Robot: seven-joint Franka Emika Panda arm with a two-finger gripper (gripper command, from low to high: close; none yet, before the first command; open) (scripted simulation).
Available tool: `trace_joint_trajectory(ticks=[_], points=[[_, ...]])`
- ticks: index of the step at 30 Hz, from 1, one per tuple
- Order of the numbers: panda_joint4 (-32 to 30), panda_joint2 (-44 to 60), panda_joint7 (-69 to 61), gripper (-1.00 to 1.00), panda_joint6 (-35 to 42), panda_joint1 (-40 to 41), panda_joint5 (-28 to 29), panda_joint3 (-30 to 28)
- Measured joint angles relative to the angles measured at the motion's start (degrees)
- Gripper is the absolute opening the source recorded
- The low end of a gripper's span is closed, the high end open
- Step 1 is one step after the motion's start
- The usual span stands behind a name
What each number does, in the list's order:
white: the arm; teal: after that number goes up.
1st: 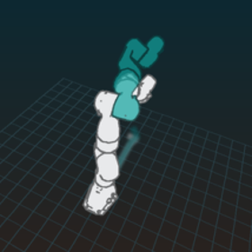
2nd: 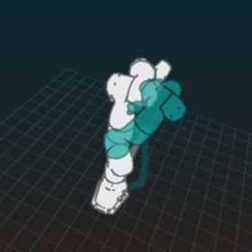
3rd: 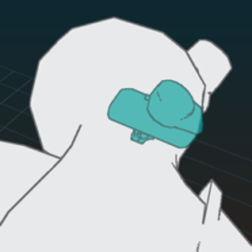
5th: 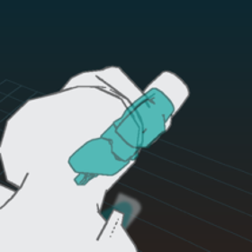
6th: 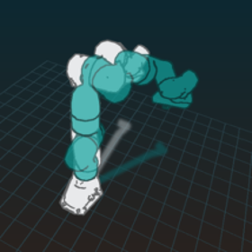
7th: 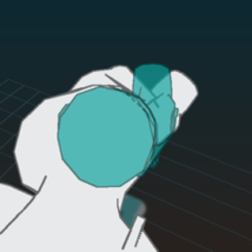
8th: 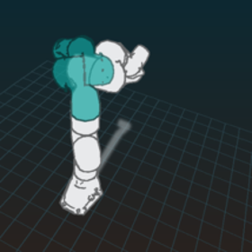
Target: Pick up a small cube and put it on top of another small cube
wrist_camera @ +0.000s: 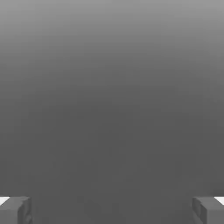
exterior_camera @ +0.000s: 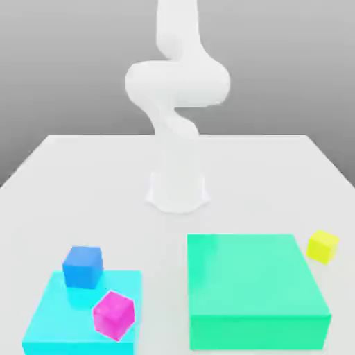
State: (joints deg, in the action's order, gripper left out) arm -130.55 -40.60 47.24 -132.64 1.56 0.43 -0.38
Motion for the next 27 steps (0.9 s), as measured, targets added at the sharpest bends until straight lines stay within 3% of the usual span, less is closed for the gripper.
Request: trace_joint_trajectory(ticks=[15,27], points=[[7.4,31.5,7.1,0.00,-5.1,7.5,0.7,-4.9],[13.3,56.6,8.9,0.00,-9.2,14.3,-4.4,-8.6]])
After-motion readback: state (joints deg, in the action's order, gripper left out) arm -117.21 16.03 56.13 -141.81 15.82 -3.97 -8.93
